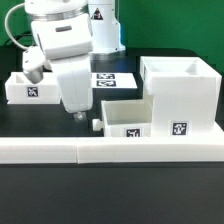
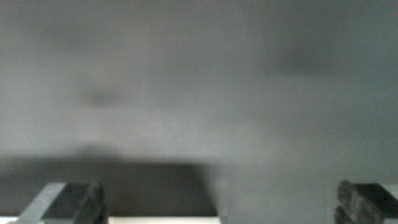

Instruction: Assemble drawer

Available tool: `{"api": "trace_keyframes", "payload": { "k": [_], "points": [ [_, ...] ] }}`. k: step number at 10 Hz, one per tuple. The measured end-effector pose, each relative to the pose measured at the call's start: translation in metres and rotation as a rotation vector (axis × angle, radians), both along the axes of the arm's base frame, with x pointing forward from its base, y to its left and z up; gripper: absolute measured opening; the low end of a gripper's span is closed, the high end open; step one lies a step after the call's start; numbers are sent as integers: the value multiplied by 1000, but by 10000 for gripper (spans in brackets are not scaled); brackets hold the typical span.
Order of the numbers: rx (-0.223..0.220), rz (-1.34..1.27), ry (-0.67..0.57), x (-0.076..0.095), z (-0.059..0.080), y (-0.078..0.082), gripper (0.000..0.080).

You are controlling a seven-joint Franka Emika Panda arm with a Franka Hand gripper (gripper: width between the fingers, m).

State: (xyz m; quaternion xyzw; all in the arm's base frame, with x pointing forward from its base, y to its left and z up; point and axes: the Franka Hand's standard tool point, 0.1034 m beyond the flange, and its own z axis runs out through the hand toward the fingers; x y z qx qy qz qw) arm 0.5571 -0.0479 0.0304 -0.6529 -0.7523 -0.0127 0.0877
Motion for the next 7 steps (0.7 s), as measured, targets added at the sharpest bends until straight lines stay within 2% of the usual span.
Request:
{"api": "trace_keyframes", "payload": {
  "k": [5, 7],
  "points": [
    [-20, -112, -4, 7, 1, 16, 649],
    [-21, -125, -4, 7, 2, 18, 649]
  ]
}}
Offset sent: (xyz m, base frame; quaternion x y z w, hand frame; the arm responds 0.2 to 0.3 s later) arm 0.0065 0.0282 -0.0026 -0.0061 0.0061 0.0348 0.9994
